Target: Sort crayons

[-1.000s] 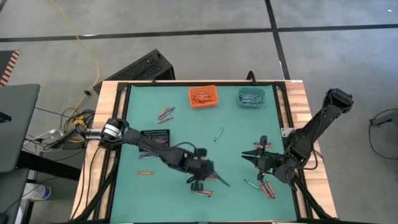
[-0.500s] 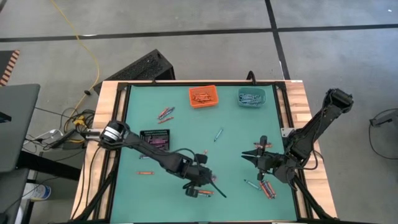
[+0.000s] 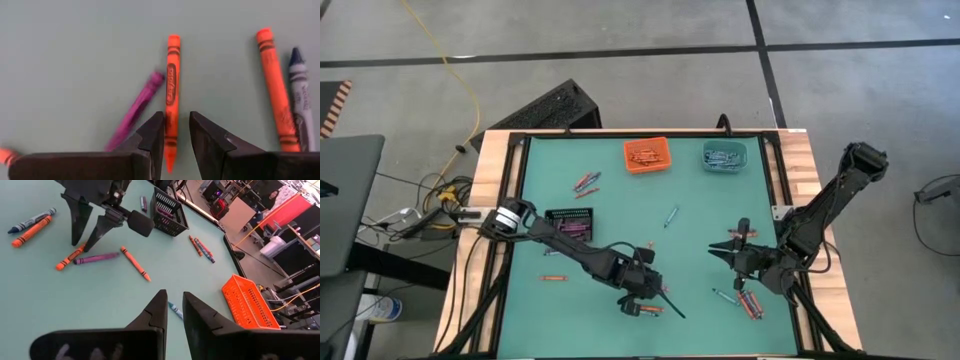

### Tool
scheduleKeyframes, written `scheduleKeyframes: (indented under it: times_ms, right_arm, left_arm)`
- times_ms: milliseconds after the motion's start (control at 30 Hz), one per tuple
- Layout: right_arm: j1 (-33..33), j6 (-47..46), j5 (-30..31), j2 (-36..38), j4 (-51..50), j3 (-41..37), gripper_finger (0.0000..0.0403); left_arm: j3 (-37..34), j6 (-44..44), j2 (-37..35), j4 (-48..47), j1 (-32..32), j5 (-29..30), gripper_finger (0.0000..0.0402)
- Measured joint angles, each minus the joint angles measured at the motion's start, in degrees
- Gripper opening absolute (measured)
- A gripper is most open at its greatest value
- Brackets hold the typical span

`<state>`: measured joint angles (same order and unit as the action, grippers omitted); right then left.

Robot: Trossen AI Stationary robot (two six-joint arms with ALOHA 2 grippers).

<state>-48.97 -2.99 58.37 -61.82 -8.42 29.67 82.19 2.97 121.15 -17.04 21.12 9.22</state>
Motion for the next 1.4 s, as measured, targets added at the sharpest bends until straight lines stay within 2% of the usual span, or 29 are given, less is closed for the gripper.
scheduleKeyframes:
  times_ms: [300,600,967,1200,1400]
  right_arm:
    - [0.02,0.00,0.00,0.00,0.04,0.00,0.0063]
    - [0.02,0.40,0.00,0.00,-0.13,0.00,0.0063]
    - [0.02,-2.97,0.00,0.00,0.09,0.00,0.0063]
    - [0.01,-2.85,0.00,0.02,-0.17,0.00,0.0063]
    - [0.00,-1.20,0.00,0.02,-0.20,0.00,0.0063]
  left_arm:
    - [0.11,-0.23,0.62,-1.70,-0.26,0.28,0.0076]
    - [0.09,0.58,0.69,-1.62,-1.46,-0.33,0.0009]
    - [2.06,-5.45,0.46,-0.61,-1.61,-0.29,0.0010]
    - [3.32,-13.03,-4.45,-0.87,-3.06,2.84,0.0009]
    - [3.34,-17.64,-10.17,-3.13,-9.28,3.83,0.0009]
